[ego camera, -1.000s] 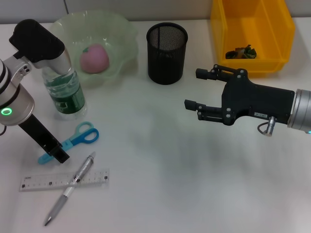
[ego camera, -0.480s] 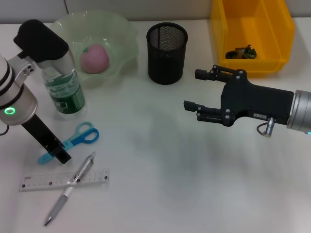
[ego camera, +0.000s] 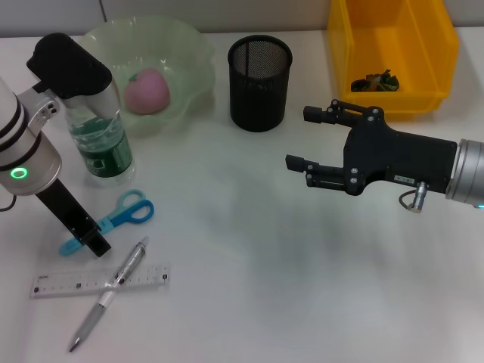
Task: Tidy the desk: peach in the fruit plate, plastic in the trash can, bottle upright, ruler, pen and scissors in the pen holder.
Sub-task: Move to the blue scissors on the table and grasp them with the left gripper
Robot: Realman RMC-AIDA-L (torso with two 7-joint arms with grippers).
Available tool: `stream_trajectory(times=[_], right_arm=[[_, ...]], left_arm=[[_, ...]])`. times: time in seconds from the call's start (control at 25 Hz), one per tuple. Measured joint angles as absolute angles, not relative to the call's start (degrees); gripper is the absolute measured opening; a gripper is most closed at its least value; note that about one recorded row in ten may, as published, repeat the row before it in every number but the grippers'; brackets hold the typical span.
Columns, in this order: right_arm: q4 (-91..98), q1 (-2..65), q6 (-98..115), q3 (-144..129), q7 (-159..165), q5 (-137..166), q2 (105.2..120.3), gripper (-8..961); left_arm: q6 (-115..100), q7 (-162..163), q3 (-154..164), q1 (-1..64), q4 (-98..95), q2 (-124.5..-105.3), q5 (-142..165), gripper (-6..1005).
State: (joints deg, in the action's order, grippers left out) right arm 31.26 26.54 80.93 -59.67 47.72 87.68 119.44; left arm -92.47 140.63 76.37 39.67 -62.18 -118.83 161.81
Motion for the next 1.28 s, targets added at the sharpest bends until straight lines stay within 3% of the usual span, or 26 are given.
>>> stream_trajectory(times=[1.28], right_arm=[[31.20,26.29,81.03,-59.68,47.28,87.54,119.35,740]], left_arm=[[-90.87,140.89,76.72,41.68,-59.51,-118.82,161.96,536]])
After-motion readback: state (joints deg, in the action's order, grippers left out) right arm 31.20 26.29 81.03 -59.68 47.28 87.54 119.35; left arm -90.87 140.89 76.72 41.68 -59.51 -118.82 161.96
